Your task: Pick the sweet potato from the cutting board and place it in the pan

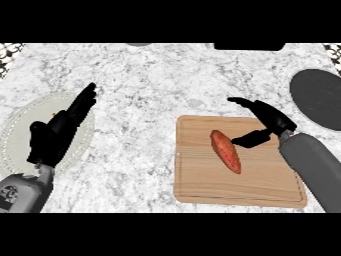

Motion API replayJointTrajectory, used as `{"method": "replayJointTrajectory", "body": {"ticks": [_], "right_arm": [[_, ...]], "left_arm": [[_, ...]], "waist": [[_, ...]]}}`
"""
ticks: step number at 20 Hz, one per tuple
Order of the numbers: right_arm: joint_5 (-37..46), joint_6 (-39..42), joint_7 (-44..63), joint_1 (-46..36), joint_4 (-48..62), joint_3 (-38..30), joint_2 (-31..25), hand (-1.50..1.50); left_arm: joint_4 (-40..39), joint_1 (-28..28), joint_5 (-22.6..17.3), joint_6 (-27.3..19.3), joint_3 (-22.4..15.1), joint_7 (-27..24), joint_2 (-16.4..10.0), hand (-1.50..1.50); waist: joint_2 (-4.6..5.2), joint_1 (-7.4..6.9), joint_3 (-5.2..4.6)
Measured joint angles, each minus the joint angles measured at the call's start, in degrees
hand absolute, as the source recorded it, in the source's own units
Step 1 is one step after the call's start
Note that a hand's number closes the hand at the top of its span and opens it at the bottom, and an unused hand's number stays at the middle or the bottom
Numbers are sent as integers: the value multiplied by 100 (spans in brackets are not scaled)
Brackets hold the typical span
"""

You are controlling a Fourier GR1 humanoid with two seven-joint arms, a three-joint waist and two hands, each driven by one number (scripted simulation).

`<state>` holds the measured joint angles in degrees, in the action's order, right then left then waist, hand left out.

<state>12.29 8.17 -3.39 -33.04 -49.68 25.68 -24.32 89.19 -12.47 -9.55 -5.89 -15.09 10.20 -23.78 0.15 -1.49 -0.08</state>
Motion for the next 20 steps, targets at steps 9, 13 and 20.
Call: {"method": "replayJointTrajectory", "body": {"ticks": [9, 13, 20], "right_arm": [[627, 2013, 1491, -1379, 241, 881, 155, -150], [607, 3019, 2068, -1838, 536, 1054, 526, -150], [596, 3851, 3218, -1883, 326, 957, 1212, -150]], "left_arm": [[-49, 31, 103, 22, -7, 2, 97, 0], [2, 104, 40, 111, 108, -28, 50, 0], [-14, 154, 183, 123, 224, 32, 177, 0]], "waist": [[-7, -9, -4], [-7, -11, -2], [-27, 115, 4]]}}
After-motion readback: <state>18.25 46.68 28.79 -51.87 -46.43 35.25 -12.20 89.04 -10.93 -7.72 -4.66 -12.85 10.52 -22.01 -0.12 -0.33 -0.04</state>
